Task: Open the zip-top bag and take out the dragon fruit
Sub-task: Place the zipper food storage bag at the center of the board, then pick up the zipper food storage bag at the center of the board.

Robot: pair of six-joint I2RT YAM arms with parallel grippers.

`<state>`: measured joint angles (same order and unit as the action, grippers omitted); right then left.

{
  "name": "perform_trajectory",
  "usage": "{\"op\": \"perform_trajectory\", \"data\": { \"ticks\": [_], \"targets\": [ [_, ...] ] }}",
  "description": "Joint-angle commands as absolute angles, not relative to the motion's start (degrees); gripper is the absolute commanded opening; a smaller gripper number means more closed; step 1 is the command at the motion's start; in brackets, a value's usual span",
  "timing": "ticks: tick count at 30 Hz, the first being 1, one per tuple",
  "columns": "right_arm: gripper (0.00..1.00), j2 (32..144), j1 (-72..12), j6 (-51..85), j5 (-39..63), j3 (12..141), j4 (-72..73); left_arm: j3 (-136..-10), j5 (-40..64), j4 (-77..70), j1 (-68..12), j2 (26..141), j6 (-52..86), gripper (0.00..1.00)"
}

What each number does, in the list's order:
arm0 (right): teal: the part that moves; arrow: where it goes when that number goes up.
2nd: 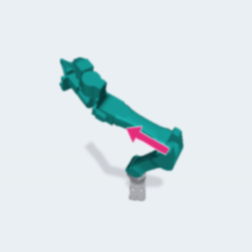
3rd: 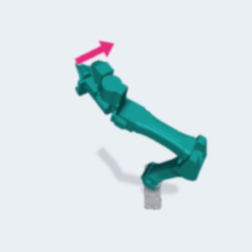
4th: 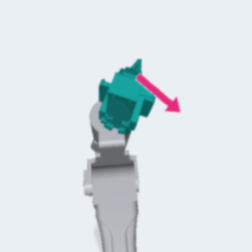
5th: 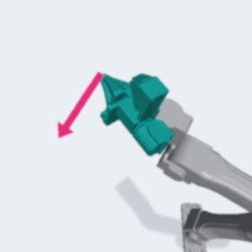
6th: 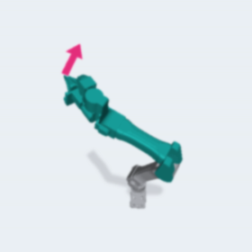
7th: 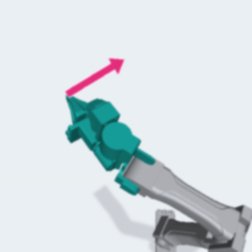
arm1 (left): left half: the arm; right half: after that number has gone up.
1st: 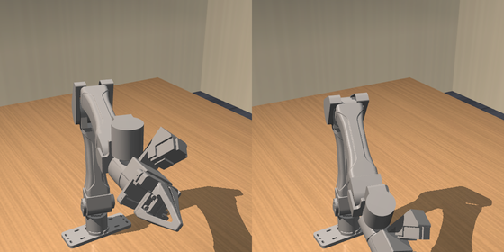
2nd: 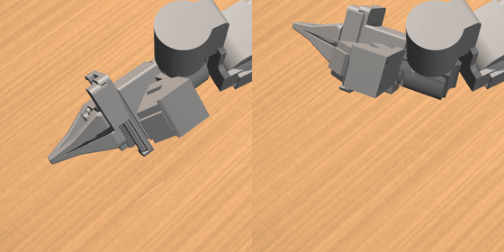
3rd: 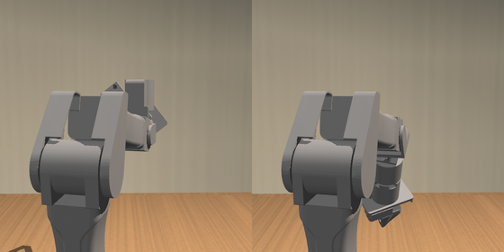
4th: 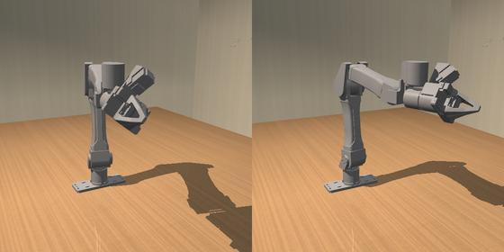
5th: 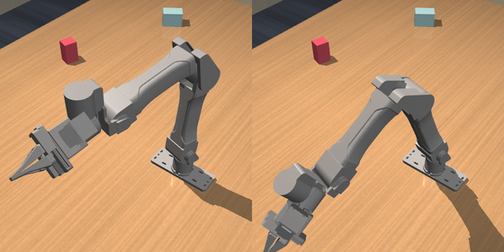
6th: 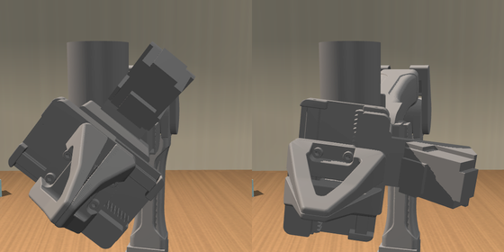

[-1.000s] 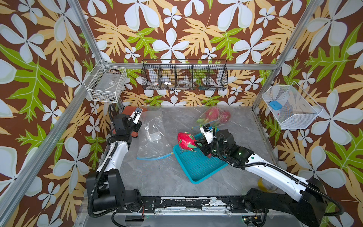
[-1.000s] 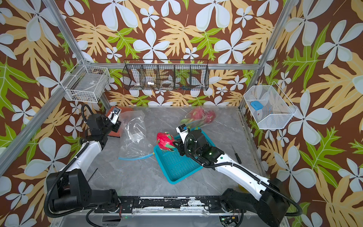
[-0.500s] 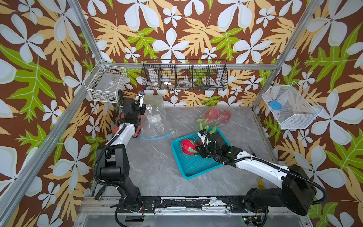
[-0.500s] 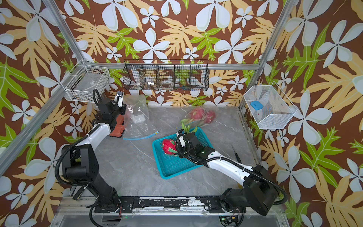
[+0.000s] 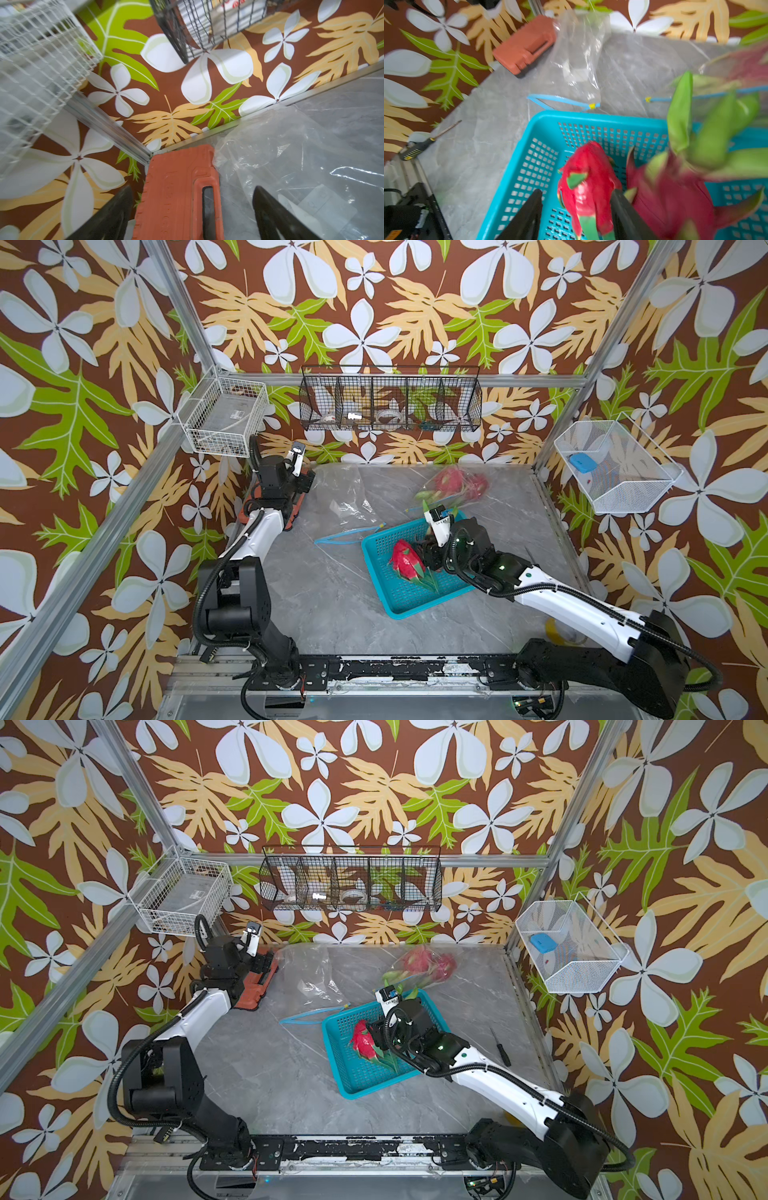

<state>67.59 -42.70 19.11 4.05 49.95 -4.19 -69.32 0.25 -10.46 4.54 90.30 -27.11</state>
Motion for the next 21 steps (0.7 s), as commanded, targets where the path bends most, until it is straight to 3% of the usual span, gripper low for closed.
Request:
{"op": "perform_trajectory", "data": {
  "ticks": [1, 8, 15, 21],
  "targets": [
    [0.62, 65.0, -42.8, 17.5, 0.8, 52.9, -7.1, -69.5, 4.8, -3.4, 5.6, 86.3, -27.5, 0.92],
    [0.81, 60.1, -38.1, 16.3, -12.2, 59.7, -9.1, -61.4, 14.8, 10.0, 5.5, 75.4, -29.4, 0.92],
    [0.84, 69.1, -22.0, 19.3, -11.8, 66.7, -10.7, -50.6, 20.2, 12.8, 5.6, 69.2, -30.7, 0.91],
    [0.85, 80.0, -20.6, 23.6, -7.9, 67.3, -11.1, -47.6, 20.6, 12.4, 5.6, 69.9, -32.3, 0.88]
  ]
}}
